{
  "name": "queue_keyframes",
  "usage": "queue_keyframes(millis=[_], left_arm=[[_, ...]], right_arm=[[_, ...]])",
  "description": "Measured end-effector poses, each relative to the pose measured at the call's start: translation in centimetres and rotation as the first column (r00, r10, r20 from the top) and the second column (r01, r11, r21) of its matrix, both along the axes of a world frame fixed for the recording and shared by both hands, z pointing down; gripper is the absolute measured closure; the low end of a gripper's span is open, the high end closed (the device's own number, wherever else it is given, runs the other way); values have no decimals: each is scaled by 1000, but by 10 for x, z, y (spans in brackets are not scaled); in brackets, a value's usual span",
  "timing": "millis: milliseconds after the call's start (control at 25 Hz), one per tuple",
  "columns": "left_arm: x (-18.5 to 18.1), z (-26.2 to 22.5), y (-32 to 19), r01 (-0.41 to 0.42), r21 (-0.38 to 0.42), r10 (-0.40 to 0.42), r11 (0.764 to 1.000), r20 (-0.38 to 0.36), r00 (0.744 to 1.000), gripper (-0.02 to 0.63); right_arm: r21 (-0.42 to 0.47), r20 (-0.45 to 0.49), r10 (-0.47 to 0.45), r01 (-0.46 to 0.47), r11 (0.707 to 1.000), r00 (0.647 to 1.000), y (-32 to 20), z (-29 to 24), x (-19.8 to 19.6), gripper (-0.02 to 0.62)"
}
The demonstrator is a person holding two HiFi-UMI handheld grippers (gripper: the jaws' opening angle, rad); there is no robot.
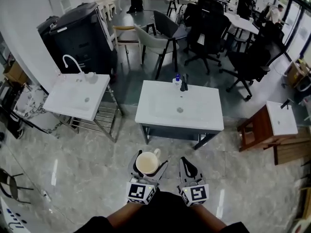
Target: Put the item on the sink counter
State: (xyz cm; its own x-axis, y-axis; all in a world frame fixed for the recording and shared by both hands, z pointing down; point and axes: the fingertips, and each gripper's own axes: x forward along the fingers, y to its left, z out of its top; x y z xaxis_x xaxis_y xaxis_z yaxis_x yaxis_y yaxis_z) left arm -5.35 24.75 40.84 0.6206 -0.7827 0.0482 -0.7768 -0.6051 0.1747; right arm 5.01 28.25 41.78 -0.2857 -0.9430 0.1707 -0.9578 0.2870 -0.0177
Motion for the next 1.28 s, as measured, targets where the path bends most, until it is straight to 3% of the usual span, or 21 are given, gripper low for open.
queue_keyframes(millis=[120, 400, 640, 1040, 1280], left_arm=[[-17, -5, -31, 10, -9, -11, 1000, -35, 999, 149], [-60, -1, -93, 39, -15, -39, 999, -34, 999, 147], [-83, 8, -137, 36, -28, -37, 999, -35, 999, 147], [-110, 27, -193, 7, -45, -8, 999, -22, 1000, 148], [-106, 35, -219, -5, -47, 5, 999, -15, 1000, 147]], right_arm=[[22, -38, -21, 22, 1000, 999, -35, -11, -15, 563], [10, -42, -44, 44, 999, 998, -106, -10, -53, 563], [-11, -30, -13, 13, 1000, 999, -154, -8, -70, 563], [-63, -53, 15, -18, 998, 998, -196, 6, -88, 563], [-62, -53, 19, -22, 998, 998, -217, 20, -85, 563]])
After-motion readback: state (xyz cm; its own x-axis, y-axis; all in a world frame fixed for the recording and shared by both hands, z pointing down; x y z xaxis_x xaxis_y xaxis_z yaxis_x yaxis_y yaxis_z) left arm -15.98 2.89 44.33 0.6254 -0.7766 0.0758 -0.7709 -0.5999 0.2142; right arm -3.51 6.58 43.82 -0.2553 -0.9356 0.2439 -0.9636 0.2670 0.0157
